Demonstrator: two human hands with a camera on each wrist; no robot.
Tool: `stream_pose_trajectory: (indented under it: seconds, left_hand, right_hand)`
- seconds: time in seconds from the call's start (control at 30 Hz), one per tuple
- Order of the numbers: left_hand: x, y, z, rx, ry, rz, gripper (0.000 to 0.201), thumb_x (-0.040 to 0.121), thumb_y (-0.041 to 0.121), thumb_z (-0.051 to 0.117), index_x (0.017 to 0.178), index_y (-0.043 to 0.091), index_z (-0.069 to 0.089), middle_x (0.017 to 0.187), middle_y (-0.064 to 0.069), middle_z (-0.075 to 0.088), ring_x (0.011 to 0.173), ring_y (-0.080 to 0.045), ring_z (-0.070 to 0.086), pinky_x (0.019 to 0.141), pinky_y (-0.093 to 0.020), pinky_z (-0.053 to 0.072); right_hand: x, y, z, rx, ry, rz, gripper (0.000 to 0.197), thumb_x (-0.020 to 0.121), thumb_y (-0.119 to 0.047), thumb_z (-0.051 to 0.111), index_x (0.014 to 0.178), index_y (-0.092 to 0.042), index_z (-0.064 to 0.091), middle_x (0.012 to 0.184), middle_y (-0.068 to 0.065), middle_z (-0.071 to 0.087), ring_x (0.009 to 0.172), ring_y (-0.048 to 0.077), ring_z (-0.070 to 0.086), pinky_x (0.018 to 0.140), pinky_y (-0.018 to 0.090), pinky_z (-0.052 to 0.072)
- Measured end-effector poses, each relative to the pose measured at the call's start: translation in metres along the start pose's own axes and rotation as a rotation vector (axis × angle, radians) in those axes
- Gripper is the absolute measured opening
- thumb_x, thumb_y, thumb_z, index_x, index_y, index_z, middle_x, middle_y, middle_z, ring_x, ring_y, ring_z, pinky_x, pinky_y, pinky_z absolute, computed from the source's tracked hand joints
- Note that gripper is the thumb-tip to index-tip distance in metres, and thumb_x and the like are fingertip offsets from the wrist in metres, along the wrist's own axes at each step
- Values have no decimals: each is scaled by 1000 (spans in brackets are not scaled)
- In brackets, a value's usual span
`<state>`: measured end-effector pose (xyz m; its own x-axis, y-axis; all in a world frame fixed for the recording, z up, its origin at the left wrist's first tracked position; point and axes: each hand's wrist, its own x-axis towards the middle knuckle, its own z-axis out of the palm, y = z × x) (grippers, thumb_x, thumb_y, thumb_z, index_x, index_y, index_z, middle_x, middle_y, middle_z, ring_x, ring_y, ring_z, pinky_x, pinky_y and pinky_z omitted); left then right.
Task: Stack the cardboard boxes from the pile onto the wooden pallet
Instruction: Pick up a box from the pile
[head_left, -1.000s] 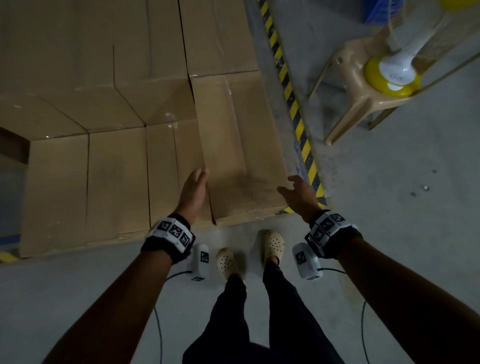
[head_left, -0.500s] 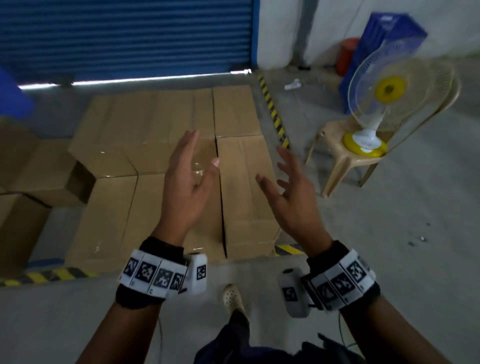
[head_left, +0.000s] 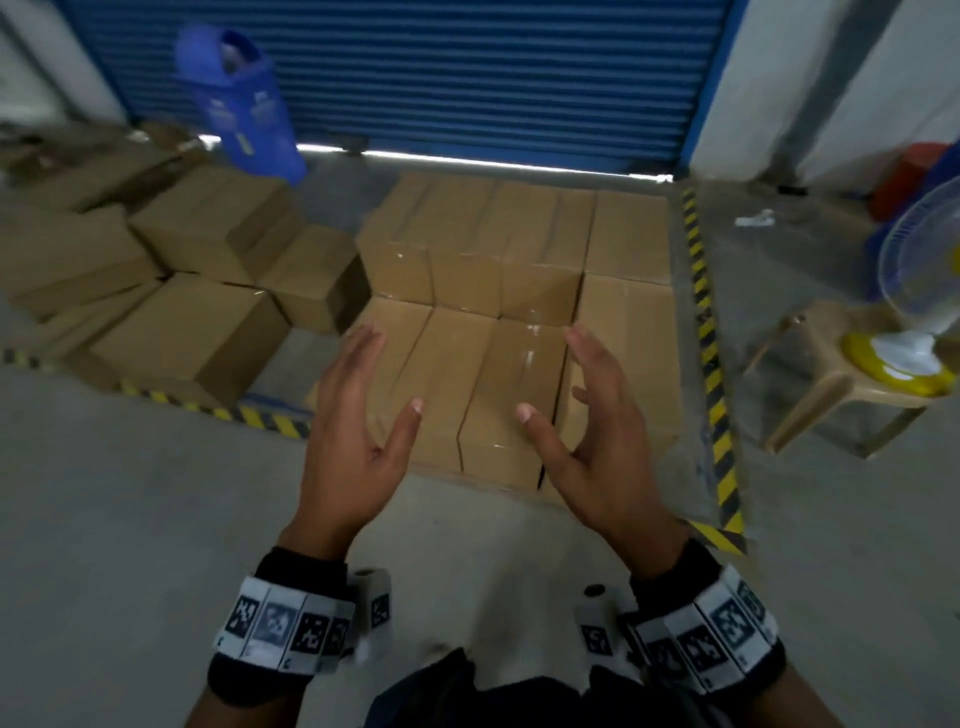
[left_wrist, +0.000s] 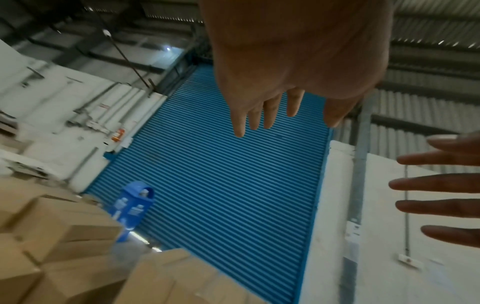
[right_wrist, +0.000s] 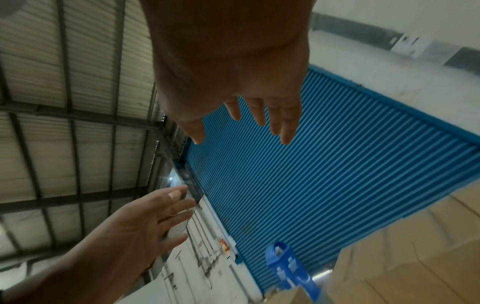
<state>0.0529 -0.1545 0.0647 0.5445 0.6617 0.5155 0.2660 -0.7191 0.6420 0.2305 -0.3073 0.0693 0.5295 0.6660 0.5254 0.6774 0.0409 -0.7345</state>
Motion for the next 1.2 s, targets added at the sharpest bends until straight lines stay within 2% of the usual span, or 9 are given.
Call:
stream_pose_trajectory:
  seconds: [0.1,0.17,0.2,0.33,0.53,0.67,0.83,1.03,1.2]
  left_hand:
    - [-26,-38,-33,110,30,-62,65,96,34,57,153,9,38,161,-9,34,152,-15,25,121,-24,24]
    - [-40,-71,-55,161,41,-111,66,96,40,54,151,8,39,160,-11,33,151,-22,27,121,-35,28]
    - [-46,-89,-66,174,42,-130,66,96,42,53,151,8,39,160,-13,32,151,-24,27,120,-38,29]
    - [-65,-169,-113,218,65,-222,68,97,48,51,151,8,40,161,-13,31,151,-27,26,120,-43,30]
    - [-60,-287,-198,210,177,-422,70,94,46,57,154,16,38,163,-7,28,152,-25,24,117,-39,30]
    - [-45,-352,-252,232,167,-462,72,94,53,53,154,18,37,163,-6,26,152,-21,23,118,-36,28]
    - [-16,-427,-298,287,156,-496,71,93,55,51,153,19,38,164,-6,26,152,-21,22,117,-36,29]
    - [52,-524,-317,294,166,-529,70,94,54,52,153,20,38,164,-4,26,152,-20,22,116,-35,28]
    - [139,-613,-324,307,124,-569,68,95,48,56,154,21,37,164,-4,25,151,-20,22,114,-34,28]
  right_hand:
    - [-2,-8,44,-33,-103,9,73,90,-49,57,149,-13,38,156,6,37,144,13,32,115,31,34]
    - [0,-14,83,-78,-200,14,75,88,-50,59,151,-15,36,157,4,35,142,7,28,112,11,20]
    - [3,-18,104,-93,-254,13,76,89,-48,61,152,-15,34,158,4,33,143,8,28,109,10,18]
    - [16,-33,200,-72,-395,-1,78,90,-49,63,153,-19,30,160,2,29,145,17,29,108,25,28]
    - [49,-67,354,-40,-436,-79,77,88,-56,53,148,-11,40,155,9,37,142,25,37,109,33,36]
    - [79,-90,440,-31,-518,-50,78,88,-59,55,151,-16,36,159,5,30,145,22,31,112,35,35]
    - [117,-99,521,-26,-563,18,77,90,-44,67,154,-20,30,161,2,26,147,19,25,115,45,34]
    - [189,-77,614,-31,-603,67,78,91,-42,66,154,-20,27,160,2,27,146,18,25,108,29,30]
    - [273,-43,706,34,-603,116,78,91,-37,68,154,-18,27,160,4,28,146,19,27,109,28,28]
